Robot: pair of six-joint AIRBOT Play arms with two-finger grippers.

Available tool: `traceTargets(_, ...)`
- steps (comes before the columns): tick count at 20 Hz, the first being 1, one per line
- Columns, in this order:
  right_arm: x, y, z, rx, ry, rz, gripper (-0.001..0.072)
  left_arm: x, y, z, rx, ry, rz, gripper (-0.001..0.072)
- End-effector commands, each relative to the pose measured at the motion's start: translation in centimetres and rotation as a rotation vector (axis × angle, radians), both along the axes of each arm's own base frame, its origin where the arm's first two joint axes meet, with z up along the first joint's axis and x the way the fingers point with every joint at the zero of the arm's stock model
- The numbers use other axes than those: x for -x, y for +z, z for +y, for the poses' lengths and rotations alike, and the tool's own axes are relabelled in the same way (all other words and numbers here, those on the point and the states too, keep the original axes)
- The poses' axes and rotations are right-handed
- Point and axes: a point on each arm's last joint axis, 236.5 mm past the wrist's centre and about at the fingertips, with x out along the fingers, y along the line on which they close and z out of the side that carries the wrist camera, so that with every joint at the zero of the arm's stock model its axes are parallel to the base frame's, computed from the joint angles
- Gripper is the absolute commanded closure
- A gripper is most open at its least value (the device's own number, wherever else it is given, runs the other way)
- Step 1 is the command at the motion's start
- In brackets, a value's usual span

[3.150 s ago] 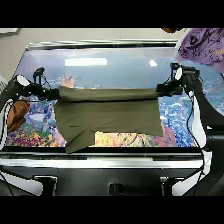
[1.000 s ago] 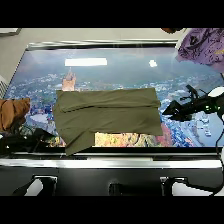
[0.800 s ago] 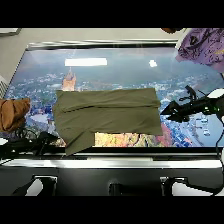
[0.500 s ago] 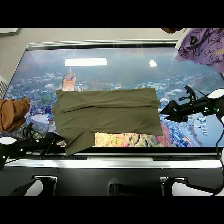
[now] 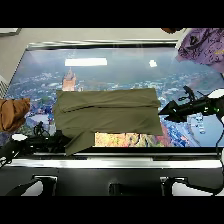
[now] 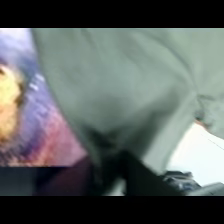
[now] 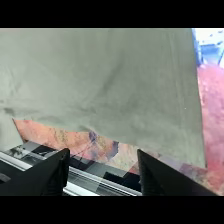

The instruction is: Fold the clothes and pants, and hang the long-sleeved shirts on hangers.

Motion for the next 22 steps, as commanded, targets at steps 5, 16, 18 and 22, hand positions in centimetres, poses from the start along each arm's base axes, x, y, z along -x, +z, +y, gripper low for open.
traceTargets(5,0.5,1.0,-4.1,0.058,-0.076,-0.023,0.0235,-0.9,-0.1,0.4,-0.016,0.014,-0.018,0.0691)
traceTargets(16,4.7,-7.0,-4.2,-0.004,-0.079,0.155,0.0236,-0.8,0.2,0.2,-0.008,-0.006,-0.014,0.0691)
traceTargets(18,4.9,-7.7,-4.1,-0.003,-0.076,0.154,0.0236,-0.8,0.2,0.2,-0.009,-0.006,-0.014,0.0691)
traceTargets(22,5.3,-8.7,-3.6,-0.009,-0.083,0.148,0.0237,-0.8,0.2,0.2,-0.009,-0.005,-0.014,0.0691)
